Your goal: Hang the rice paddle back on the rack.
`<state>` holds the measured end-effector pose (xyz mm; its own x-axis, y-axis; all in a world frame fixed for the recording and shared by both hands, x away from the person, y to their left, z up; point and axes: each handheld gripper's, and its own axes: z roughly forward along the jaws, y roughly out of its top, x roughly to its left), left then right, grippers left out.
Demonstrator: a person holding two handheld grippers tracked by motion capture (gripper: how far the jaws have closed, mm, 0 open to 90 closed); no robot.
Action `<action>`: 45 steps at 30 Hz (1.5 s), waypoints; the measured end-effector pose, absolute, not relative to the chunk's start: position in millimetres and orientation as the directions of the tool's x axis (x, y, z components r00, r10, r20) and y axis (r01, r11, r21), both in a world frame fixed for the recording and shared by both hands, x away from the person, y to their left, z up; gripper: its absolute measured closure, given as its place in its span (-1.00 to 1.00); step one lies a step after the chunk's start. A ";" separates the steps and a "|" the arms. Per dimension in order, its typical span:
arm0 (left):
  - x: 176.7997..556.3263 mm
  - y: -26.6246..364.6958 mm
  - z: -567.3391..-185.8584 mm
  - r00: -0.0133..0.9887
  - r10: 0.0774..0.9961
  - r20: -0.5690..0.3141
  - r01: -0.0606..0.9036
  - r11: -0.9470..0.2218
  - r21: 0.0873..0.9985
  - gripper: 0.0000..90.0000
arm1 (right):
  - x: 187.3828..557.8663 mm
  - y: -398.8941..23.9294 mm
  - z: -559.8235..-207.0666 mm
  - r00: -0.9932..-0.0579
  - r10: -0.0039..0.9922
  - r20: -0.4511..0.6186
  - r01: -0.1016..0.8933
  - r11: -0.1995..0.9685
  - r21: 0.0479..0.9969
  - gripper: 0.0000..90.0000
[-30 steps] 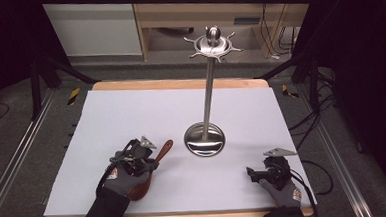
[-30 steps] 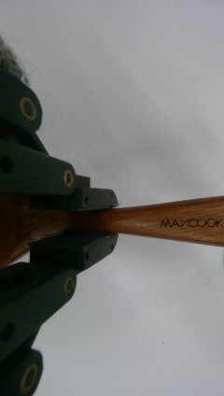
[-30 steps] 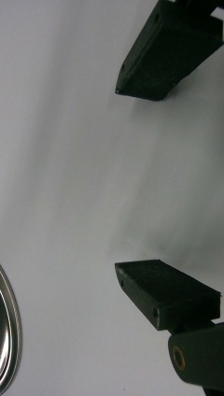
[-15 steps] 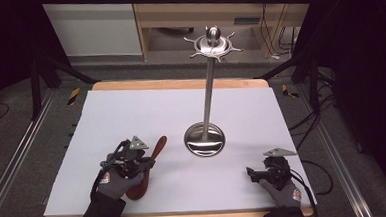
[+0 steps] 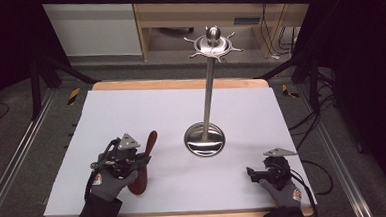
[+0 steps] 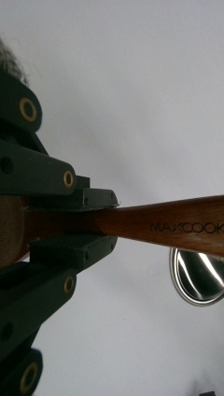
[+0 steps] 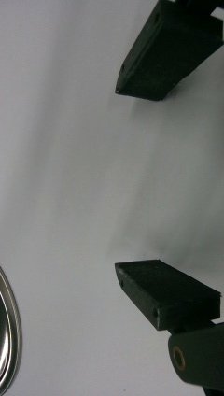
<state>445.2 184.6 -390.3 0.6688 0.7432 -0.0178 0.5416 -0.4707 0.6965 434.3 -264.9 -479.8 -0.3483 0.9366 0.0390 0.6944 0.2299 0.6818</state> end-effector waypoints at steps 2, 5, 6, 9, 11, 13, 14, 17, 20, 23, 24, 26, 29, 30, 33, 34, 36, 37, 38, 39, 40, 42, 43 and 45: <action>444.3 187.8 -386.6 0.664 0.747 -0.030 0.535 -0.447 0.717 0.74 | 434.3 -264.9 -479.7 -0.348 0.937 0.038 0.695 0.230 0.681 -0.72; 442.9 190.8 -383.9 0.658 0.752 -0.041 0.528 -0.422 0.737 0.74 | 434.2 -264.9 -479.6 -0.347 0.937 0.038 0.694 0.229 0.683 -0.72; 442.9 190.8 -383.9 0.658 0.752 -0.041 0.528 -0.422 0.737 0.74 | 434.2 -264.9 -479.6 -0.347 0.937 0.038 0.694 0.229 0.683 -0.72; 440.4 195.8 -382.1 0.650 0.758 -0.045 0.510 -0.392 0.766 0.74 | 434.1 -264.9 -479.6 -0.343 0.939 0.033 0.692 0.228 0.685 -0.72; 439.9 196.7 -382.4 0.646 0.761 -0.055 0.510 -0.377 0.773 0.74 | 434.1 -264.9 -479.7 -0.343 0.939 0.030 0.690 0.230 0.686 -0.72; 439.6 198.8 -383.9 0.644 0.763 -0.060 0.507 -0.367 0.780 0.74 | 434.1 -264.9 -479.7 -0.343 0.939 0.029 0.690 0.230 0.686 -0.72; 439.6 198.8 -383.9 0.644 0.763 -0.060 0.507 -0.367 0.780 0.74 | 434.1 -264.9 -479.7 -0.343 0.939 0.029 0.690 0.230 0.686 -0.72; 439.9 200.8 -384.0 0.637 0.768 -0.066 0.507 -0.353 0.786 0.74 | 434.0 -264.8 -479.7 -0.344 0.939 0.029 0.690 0.231 0.685 -0.72; 439.2 202.7 -382.8 0.632 0.771 -0.072 0.501 -0.336 0.797 0.74 | 433.7 -265.4 -479.1 -0.347 0.937 0.033 0.690 0.231 0.686 -0.72; 438.1 205.0 -381.0 0.626 0.776 -0.078 0.493 -0.315 0.811 0.74 | 433.2 -265.3 -478.6 -0.346 0.938 0.036 0.690 0.228 0.687 -0.72; 437.0 206.4 -379.6 0.622 0.779 -0.080 0.483 -0.301 0.822 0.74 | 433.2 -265.4 -478.6 -0.346 0.937 0.036 0.690 0.229 0.687 -0.72; 436.5 207.1 -378.7 0.622 0.779 -0.080 0.480 -0.298 0.825 0.74 | 433.2 -265.4 -478.5 -0.346 0.937 0.036 0.690 0.228 0.687 -0.72; 432.9 209.1 -372.3 0.620 0.781 -0.073 0.455 -0.283 0.844 0.74 | 433.2 -265.6 -478.4 -0.347 0.937 0.038 0.689 0.227 0.688 -0.72; 432.9 209.1 -372.3 0.620 0.781 -0.073 0.455 -0.283 0.844 0.74 | 433.2 -265.6 -478.4 -0.347 0.937 0.038 0.689 0.227 0.688 -0.72; 431.1 210.2 -366.9 0.620 0.781 -0.071 0.442 -0.273 0.855 0.74 | 433.3 -265.6 -478.3 -0.347 0.937 0.037 0.689 0.228 0.688 -0.72; 431.0 210.4 -365.5 0.619 0.782 -0.070 0.438 -0.270 0.857 0.74 | 433.3 -265.6 -478.3 -0.347 0.937 0.037 0.689 0.228 0.688 -0.72; 431.3 210.9 -363.1 0.621 0.780 -0.070 0.435 -0.270 0.859 0.74 | 433.3 -265.6 -478.3 -0.346 0.938 0.038 0.689 0.226 0.689 -0.72; 431.5 210.9 -362.0 0.620 0.782 -0.069 0.432 -0.267 0.861 0.74 | 433.3 -265.6 -478.5 -0.346 0.937 0.036 0.689 0.228 0.688 -0.72; 431.8 211.0 -360.8 0.620 0.782 -0.067 0.429 -0.266 0.863 0.74 | 433.3 -265.6 -478.5 -0.346 0.937 0.036 0.689 0.228 0.688 -0.72; 432.2 211.3 -359.3 0.620 0.782 -0.064 0.427 -0.268 0.864 0.74 | 433.3 -265.4 -478.6 -0.345 0.938 0.036 0.689 0.227 0.688 -0.72; 432.6 211.2 -358.0 0.621 0.781 -0.065 0.424 -0.264 0.867 0.74 | 433.3 -265.4 -478.6 -0.345 0.938 0.036 0.689 0.227 0.688 -0.72; 433.6 211.7 -355.0 0.622 0.781 -0.063 0.418 -0.263 0.870 0.74 | 433.4 -265.5 -478.6 -0.345 0.938 0.036 0.689 0.227 0.688 -0.72; 434.3 211.6 -353.7 0.623 0.780 -0.065 0.416 -0.259 0.872 0.74 | 433.3 -265.5 -478.6 -0.344 0.938 0.034 0.688 0.227 0.689 -0.72; 436.9 209.8 -349.5 0.626 0.777 -0.066 0.414 -0.260 0.872 0.74 | 433.3 -265.3 -478.6 -0.342 0.939 0.037 0.688 0.223 0.690 -0.72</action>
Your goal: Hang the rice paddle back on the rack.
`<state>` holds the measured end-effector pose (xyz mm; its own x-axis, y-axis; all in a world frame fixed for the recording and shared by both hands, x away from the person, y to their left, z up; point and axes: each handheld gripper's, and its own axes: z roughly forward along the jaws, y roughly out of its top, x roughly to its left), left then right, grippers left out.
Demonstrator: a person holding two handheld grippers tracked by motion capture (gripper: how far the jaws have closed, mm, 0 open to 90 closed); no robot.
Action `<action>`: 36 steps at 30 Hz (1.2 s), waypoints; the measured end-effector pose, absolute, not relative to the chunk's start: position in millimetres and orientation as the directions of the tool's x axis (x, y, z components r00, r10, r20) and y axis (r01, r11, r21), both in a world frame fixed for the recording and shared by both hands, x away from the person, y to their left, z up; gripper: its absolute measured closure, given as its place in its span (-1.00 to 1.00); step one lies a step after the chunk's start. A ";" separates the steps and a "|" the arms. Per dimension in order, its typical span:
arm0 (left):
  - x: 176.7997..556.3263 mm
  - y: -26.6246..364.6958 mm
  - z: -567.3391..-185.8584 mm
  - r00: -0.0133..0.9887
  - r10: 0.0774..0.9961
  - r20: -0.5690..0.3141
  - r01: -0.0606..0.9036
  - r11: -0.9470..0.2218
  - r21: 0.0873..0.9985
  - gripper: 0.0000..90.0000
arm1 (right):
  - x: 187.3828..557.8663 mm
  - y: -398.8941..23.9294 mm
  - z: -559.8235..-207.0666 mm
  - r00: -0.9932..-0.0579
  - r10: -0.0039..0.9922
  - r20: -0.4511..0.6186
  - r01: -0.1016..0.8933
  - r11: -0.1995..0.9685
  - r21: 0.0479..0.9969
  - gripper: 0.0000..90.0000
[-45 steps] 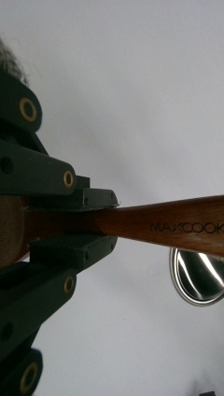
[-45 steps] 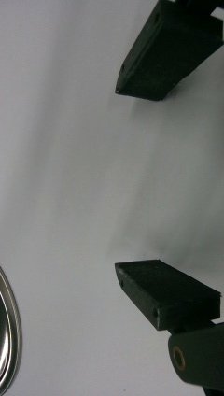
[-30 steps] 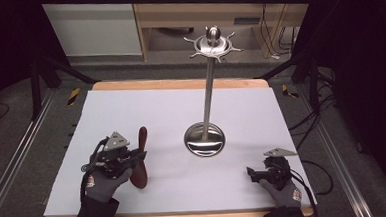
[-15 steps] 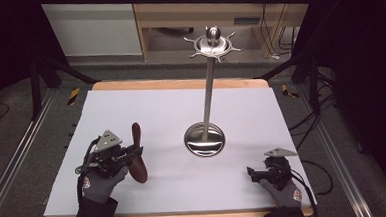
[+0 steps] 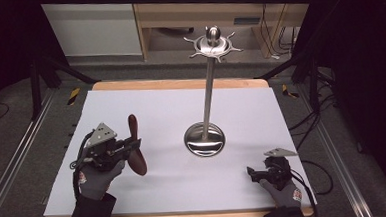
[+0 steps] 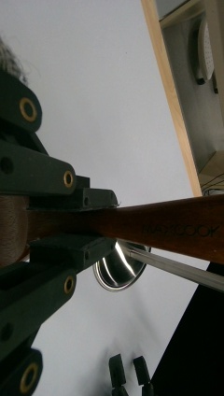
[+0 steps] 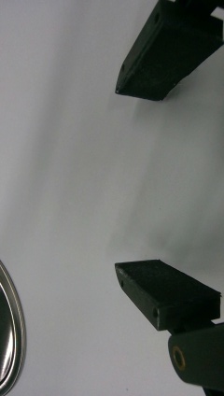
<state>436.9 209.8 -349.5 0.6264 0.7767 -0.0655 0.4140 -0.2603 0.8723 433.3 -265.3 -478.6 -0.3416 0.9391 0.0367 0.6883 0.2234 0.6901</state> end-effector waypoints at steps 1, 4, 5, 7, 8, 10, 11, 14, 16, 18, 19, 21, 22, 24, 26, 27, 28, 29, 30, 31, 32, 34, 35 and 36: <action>436.9 209.8 -349.5 0.626 0.777 -0.066 0.414 -0.260 0.872 0.74 | 433.3 -265.3 -478.6 -0.342 0.939 0.037 0.688 0.223 0.690 -0.72; 438.9 205.9 -344.5 0.629 0.775 -0.062 0.409 -0.262 0.874 0.74 | 433.4 -265.3 -478.6 -0.341 0.940 0.036 0.687 0.223 0.692 -0.72; 439.7 204.9 -342.4 0.632 0.772 -0.059 0.406 -0.265 0.874 0.74 | 433.4 -265.4 -478.5 -0.340 0.940 0.037 0.687 0.222 0.692 -0.72; 441.0 201.6 -338.2 0.637 0.769 -0.058 0.400 -0.265 0.878 0.74 | 433.3 -265.4 -478.5 -0.340 0.940 0.037 0.687 0.221 0.693 -0.72; 441.6 199.4 -335.3 0.641 0.766 -0.056 0.397 -0.267 0.878 0.74 | 433.3 -265.4 -478.5 -0.340 0.940 0.036 0.686 0.221 0.693 -0.72; 442.8 196.5 -330.4 0.649 0.760 -0.046 0.388 -0.279 0.878 0.74 | 433.1 -265.0 -478.5 -0.335 0.941 0.040 0.689 0.215 0.692 -0.72; 443.2 195.2 -328.7 0.650 0.759 -0.045 0.387 -0.279 0.879 0.74 | 433.0 -265.1 -478.5 -0.336 0.941 0.040 0.688 0.216 0.693 -0.72; 444.3 191.1 -321.7 0.658 0.752 -0.042 0.376 -0.280 0.883 0.74 | 433.3 -265.4 -478.4 -0.338 0.940 0.039 0.687 0.218 0.693 -0.72; 444.6 189.6 -318.6 0.663 0.748 -0.035 0.371 -0.287 0.883 0.74 | 433.5 -265.4 -478.7 -0.337 0.941 0.032 0.684 0.221 0.695 -0.72; 444.7 187.9 -316.6 0.664 0.747 -0.034 0.367 -0.286 0.885 0.74 | 433.5 -265.5 -478.7 -0.337 0.941 0.032 0.684 0.221 0.695 -0.72; 444.6 187.2 -315.3 0.666 0.745 -0.032 0.365 -0.288 0.885 0.74 | 433.5 -265.5 -478.7 -0.337 0.941 0.032 0.684 0.221 0.695 -0.72; 444.6 186.5 -313.7 0.669 0.742 -0.034 0.362 -0.287 0.887 0.74 | 433.5 -265.5 -478.6 -0.334 0.942 0.033 0.685 0.219 0.695 -0.72; 444.6 185.9 -312.4 0.670 0.742 -0.032 0.360 -0.287 0.887 0.74 | 433.3 -265.1 -478.7 -0.331 0.943 0.038 0.688 0.214 0.694 -0.72; 444.5 184.6 -310.4 0.671 0.741 -0.029 0.356 -0.288 0.889 0.74 | 433.6 -265.6 -478.7 -0.335 0.942 0.032 0.684 0.221 0.695 -0.72; 444.4 183.3 -308.1 0.674 0.738 -0.028 0.353 -0.289 0.890 0.74 | 433.7 -265.8 -478.6 -0.335 0.942 0.031 0.684 0.221 0.695 -0.72; 444.3 182.6 -306.4 0.676 0.736 -0.024 0.351 -0.293 0.890 0.74 | 433.5 -265.3 -478.7 -0.331 0.943 0.036 0.687 0.214 0.694 -0.72; 444.0 181.9 -305.6 0.675 0.737 -0.026 0.350 -0.288 0.891 0.74 | 433.5 -265.2 -478.7 -0.331 0.943 0.037 0.687 0.214 0.694 -0.72; 444.3 181.4 -303.9 0.678 0.734 -0.023 0.347 -0.293 0.891 0.74 | 433.5 -265.2 -478.7 -0.331 0.943 0.037 0.687 0.214 0.694 -0.72; 444.6 180.7 -302.4 0.680 0.733 -0.019 0.344 -0.297 0.891 0.74 | 433.4 -265.2 -478.7 -0.331 0.943 0.037 0.687 0.214 0.694 -0.72; 444.9 179.5 -300.3 0.681 0.733 -0.016 0.343 -0.299 0.891 0.74 | 433.7 -265.7 -478.7 -0.335 0.942 0.031 0.684 0.221 0.695 -0.72; 445.1 178.7 -298.6 0.681 0.732 -0.013 0.341 -0.301 0.891 0.74 | 433.4 -265.1 -478.7 -0.331 0.943 0.038 0.688 0.214 0.694 -0.72; 445.5 177.1 -295.5 0.684 0.729 -0.010 0.337 -0.304 0.891 0.74 | 433.3 -265.2 -478.7 -0.331 0.943 0.038 0.687 0.214 0.694 -0.72; 445.4 175.9 -293.8 0.684 0.730 -0.010 0.336 -0.303 0.892 0.74 | 433.4 -265.3 -478.6 -0.330 0.943 0.037 0.687 0.214 0.695 -0.72; 445.6 174.9 -291.4 0.686 0.728 -0.003 0.330 -0.308 0.892 0.74 | 433.8 -265.8 -478.6 -0.334 0.942 0.031 0.684 0.219 0.696 -0.72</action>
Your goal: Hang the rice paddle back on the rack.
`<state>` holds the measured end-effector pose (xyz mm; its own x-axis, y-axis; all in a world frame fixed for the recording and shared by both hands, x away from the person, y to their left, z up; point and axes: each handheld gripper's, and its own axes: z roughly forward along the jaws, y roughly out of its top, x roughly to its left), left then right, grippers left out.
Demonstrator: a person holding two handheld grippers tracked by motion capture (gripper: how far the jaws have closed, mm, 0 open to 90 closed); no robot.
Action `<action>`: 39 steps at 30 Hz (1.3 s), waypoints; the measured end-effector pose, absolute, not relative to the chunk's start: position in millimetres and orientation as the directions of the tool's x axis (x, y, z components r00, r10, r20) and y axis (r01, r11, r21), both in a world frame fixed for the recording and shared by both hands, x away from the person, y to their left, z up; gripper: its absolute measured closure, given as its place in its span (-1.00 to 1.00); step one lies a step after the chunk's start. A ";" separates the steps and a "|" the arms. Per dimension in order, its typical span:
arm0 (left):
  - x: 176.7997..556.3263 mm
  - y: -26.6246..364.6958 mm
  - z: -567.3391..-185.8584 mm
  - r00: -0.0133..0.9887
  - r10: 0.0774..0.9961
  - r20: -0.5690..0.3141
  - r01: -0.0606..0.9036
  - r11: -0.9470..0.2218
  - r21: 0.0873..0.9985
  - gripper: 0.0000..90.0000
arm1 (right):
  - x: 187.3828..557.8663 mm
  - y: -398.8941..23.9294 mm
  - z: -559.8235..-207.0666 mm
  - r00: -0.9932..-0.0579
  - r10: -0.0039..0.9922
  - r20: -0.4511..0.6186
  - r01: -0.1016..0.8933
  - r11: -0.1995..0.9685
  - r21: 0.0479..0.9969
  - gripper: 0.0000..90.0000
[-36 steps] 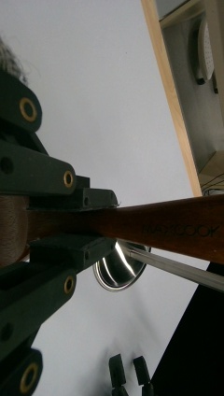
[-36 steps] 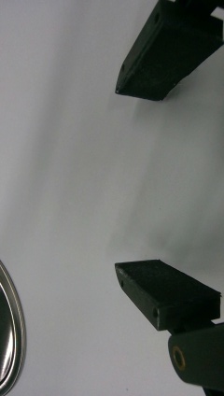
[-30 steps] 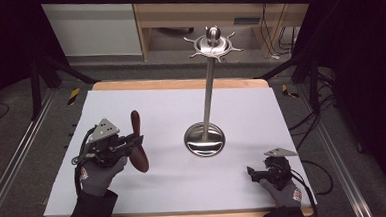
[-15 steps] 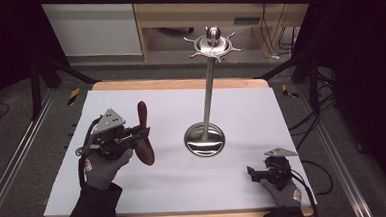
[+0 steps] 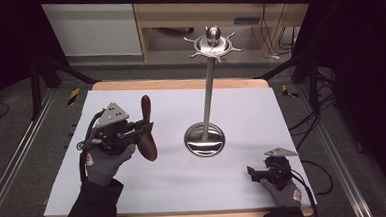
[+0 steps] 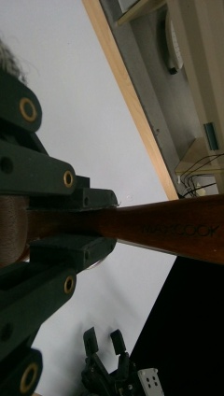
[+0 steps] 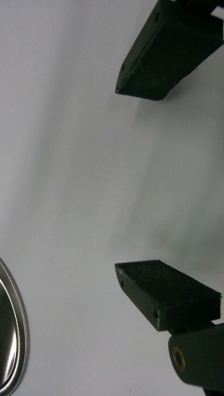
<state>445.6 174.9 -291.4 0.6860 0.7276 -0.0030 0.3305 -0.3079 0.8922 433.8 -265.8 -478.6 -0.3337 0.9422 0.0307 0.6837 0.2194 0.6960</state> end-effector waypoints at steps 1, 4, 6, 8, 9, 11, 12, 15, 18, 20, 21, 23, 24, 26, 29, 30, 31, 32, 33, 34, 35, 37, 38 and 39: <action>445.6 174.2 -289.9 0.688 0.726 0.000 0.327 -0.311 0.892 0.74 | 433.5 -265.3 -478.6 -0.330 0.943 0.037 0.687 0.213 0.694 -0.72; 445.9 170.7 -283.8 0.691 0.723 0.001 0.322 -0.309 0.895 0.74 | 433.8 -265.7 -478.6 -0.335 0.942 0.032 0.684 0.219 0.696 -0.72; 445.9 168.7 -279.8 0.695 0.719 0.002 0.314 -0.305 0.899 0.74 | 433.5 -265.2 -478.6 -0.330 0.943 0.038 0.687 0.213 0.695 -0.72; 446.0 166.5 -276.2 0.700 0.714 0.003 0.307 -0.305 0.902 0.74 | 433.4 -265.3 -478.5 -0.329 0.944 0.039 0.686 0.210 0.696 -0.72; 446.2 165.2 -274.9 0.701 0.713 0.004 0.304 -0.304 0.903 0.74 | 433.5 -265.6 -478.4 -0.330 0.943 0.036 0.686 0.213 0.695 -0.72; 446.6 163.1 -273.0 0.704 0.710 0.006 0.301 -0.306 0.903 0.74 | 433.5 -265.6 -478.5 -0.330 0.943 0.036 0.686 0.214 0.695 -0.72; 447.0 162.0 -271.8 0.705 0.709 0.008 0.300 -0.308 0.903 0.74 | 433.8 -266.1 -478.5 -0.334 0.942 0.030 0.683 0.220 0.697 -0.72; 448.6 157.4 -266.8 0.711 0.703 0.015 0.294 -0.317 0.902 0.74 | 433.9 -266.1 -478.5 -0.334 0.942 0.030 0.683 0.220 0.697 -0.72; 449.0 154.6 -264.7 0.713 0.701 0.013 0.292 -0.314 0.903 0.74 | 433.9 -266.1 -478.5 -0.334 0.942 0.031 0.683 0.219 0.697 -0.73; 449.6 152.4 -262.5 0.715 0.699 0.018 0.290 -0.319 0.902 0.74 | 433.8 -266.2 -478.3 -0.331 0.943 0.031 0.683 0.217 0.697 -0.73; 450.1 150.6 -260.4 0.716 0.698 0.022 0.287 -0.322 0.902 0.74 | 433.9 -266.3 -478.3 -0.331 0.943 0.031 0.683 0.217 0.698 -0.73; 450.5 150.1 -259.3 0.718 0.696 0.025 0.285 -0.327 0.901 0.74 | 433.9 -266.2 -478.4 -0.331 0.943 0.031 0.683 0.217 0.697 -0.73; 450.9 149.2 -258.5 0.718 0.696 0.025 0.284 -0.325 0.902 0.74 | 434.0 -266.1 -478.4 -0.331 0.943 0.031 0.684 0.217 0.697 -0.73; 452.2 147.7 -256.3 0.720 0.693 0.037 0.271 -0.330 0.904 0.74 | 434.0 -266.0 -478.4 -0.330 0.943 0.032 0.684 0.216 0.697 -0.72; 453.1 145.8 -254.3 0.723 0.690 0.040 0.269 -0.333 0.904 0.74 | 434.1 -266.2 -478.3 -0.330 0.943 0.033 0.684 0.215 0.697 -0.73; 453.4 144.9 -253.5 0.723 0.690 0.037 0.268 -0.329 0.906 0.74 | 434.0 -266.2 -478.2 -0.330 0.943 0.034 0.684 0.214 0.697 -0.72; 453.6 144.7 -252.8 0.724 0.689 0.036 0.268 -0.329 0.905 0.74 | 434.0 -266.5 -478.2 -0.333 0.942 0.034 0.682 0.216 0.699 -0.72; 454.1 143.8 -251.7 0.724 0.689 0.029 0.271 -0.323 0.907 0.74 | 434.0 -266.3 -478.1 -0.331 0.943 0.034 0.683 0.214 0.698 -0.72; 454.2 143.1 -251.0 0.724 0.689 0.025 0.273 -0.320 0.907 0.74 | 434.0 -266.8 -478.1 -0.334 0.942 0.031 0.681 0.218 0.699 -0.73; 454.4 142.3 -249.7 0.725 0.688 0.025 0.274 -0.320 0.907 0.74 | 434.0 -266.4 -478.0 -0.330 0.943 0.034 0.683 0.214 0.698 -0.73; 454.6 141.4 -248.4 0.726 0.687 0.024 0.276 -0.323 0.905 0.74 | 434.0 -266.3 -478.0 -0.330 0.943 0.037 0.684 0.212 0.698 -0.73; 454.6 138.7 -245.6 0.726 0.688 0.024 0.274 -0.321 0.907 0.74 | 433.8 -266.0 -478.0 -0.328 0.944 0.042 0.685 0.207 0.698 -0.73; 454.7 136.9 -243.7 0.728 0.685 0.024 0.270 -0.320 0.908 0.74 | 434.0 -266.5 -477.9 -0.331 0.943 0.037 0.682 0.212 0.700 -0.73; 454.8 135.6 -242.8 0.730 0.683 0.025 0.267 -0.319 0.910 0.74 | 434.0 -266.6 -477.9 -0.332 0.943 0.036 0.682 0.213 0.700 -0.72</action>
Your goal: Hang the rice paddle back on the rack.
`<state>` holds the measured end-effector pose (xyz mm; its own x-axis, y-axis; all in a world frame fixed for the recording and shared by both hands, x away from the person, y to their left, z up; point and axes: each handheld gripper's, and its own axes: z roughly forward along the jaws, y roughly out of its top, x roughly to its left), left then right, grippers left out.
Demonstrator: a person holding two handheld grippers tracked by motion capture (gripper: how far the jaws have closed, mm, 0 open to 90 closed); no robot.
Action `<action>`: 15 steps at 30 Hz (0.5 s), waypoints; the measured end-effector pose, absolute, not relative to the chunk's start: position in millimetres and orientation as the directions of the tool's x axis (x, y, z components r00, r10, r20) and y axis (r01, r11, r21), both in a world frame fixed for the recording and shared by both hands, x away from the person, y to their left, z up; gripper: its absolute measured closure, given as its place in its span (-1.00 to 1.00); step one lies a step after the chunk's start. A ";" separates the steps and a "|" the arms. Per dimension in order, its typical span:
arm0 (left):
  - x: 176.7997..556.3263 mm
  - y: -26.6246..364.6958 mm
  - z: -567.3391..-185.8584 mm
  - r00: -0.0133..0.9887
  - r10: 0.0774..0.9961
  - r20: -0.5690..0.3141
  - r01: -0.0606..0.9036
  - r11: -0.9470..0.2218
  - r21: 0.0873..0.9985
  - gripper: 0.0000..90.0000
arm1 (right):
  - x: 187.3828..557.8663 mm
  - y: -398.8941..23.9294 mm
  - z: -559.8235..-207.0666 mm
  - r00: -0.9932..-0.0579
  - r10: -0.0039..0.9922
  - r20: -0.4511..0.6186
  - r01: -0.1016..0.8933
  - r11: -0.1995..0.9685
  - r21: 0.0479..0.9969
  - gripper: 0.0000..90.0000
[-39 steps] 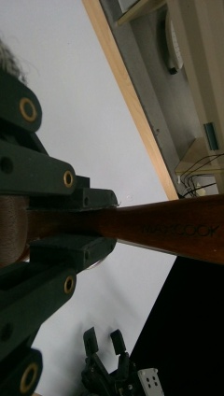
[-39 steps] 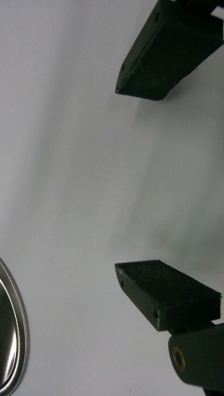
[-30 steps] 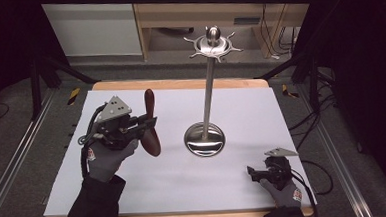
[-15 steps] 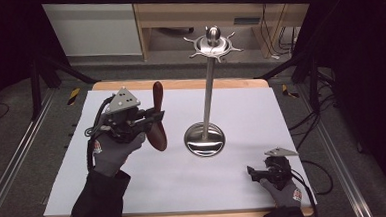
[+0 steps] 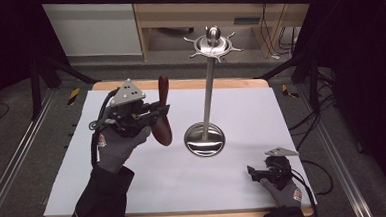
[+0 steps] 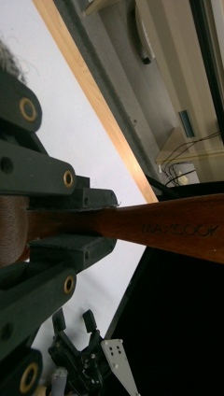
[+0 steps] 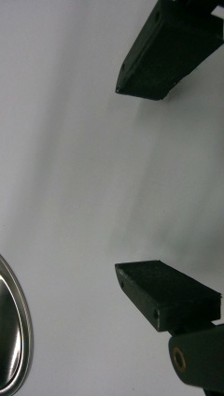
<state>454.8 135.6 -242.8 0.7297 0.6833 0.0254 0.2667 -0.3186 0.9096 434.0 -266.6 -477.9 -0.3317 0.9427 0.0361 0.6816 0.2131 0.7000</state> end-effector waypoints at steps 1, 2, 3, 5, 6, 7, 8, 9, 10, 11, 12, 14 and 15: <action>455.1 133.1 -240.8 0.731 0.682 0.031 0.263 -0.323 0.909 0.74 | 434.0 -266.6 -477.8 -0.332 0.943 0.036 0.681 0.213 0.701 -0.72; 455.4 132.3 -239.7 0.733 0.679 0.037 0.260 -0.331 0.907 0.74 | 434.0 -266.7 -477.8 -0.332 0.943 0.038 0.681 0.212 0.701 -0.73; 455.5 130.6 -239.1 0.732 0.680 0.033 0.260 -0.324 0.910 0.74 | 434.0 -266.7 -477.8 -0.332 0.943 0.037 0.681 0.212 0.701 -0.72; 456.8 127.8 -236.6 0.735 0.677 0.038 0.252 -0.324 0.912 0.74 | 434.0 -266.8 -477.8 -0.332 0.943 0.037 0.681 0.212 0.701 -0.73; 457.4 127.1 -235.6 0.737 0.675 0.039 0.250 -0.326 0.912 0.74 | 434.0 -266.7 -477.7 -0.332 0.942 0.038 0.681 0.212 0.701 -0.72; 457.6 125.9 -235.0 0.737 0.675 0.034 0.251 -0.321 0.913 0.74 | 434.1 -266.8 -477.8 -0.332 0.942 0.037 0.680 0.212 0.702 -0.73; 458.0 125.5 -234.3 0.739 0.673 0.038 0.249 -0.325 0.912 0.74 | 434.1 -266.9 -477.7 -0.332 0.943 0.037 0.681 0.212 0.701 -0.72; 458.1 124.4 -233.7 0.739 0.673 0.038 0.249 -0.325 0.912 0.74 | 434.1 -266.9 -477.7 -0.331 0.943 0.037 0.681 0.212 0.702 -0.72; 458.2 123.6 -233.1 0.740 0.672 0.041 0.247 -0.328 0.912 0.74 | 434.1 -266.8 -477.7 -0.332 0.942 0.039 0.680 0.211 0.702 -0.73; 458.1 122.6 -232.6 0.741 0.671 0.041 0.247 -0.328 0.912 0.74 | 434.1 -266.8 -477.7 -0.332 0.942 0.039 0.680 0.211 0.702 -0.73; 457.9 121.9 -232.0 0.742 0.669 0.045 0.245 -0.333 0.911 0.74 | 433.8 -266.3 -477.7 -0.328 0.944 0.046 0.684 0.204 0.701 -0.73; 457.8 119.9 -230.9 0.741 0.670 0.047 0.241 -0.331 0.912 0.74 | 433.9 -266.3 -477.7 -0.327 0.944 0.046 0.684 0.203 0.701 -0.73; 458.4 119.9 -230.0 0.744 0.666 0.053 0.240 -0.340 0.909 0.74 | 434.1 -266.7 -477.7 -0.331 0.943 0.041 0.681 0.208 0.702 -0.73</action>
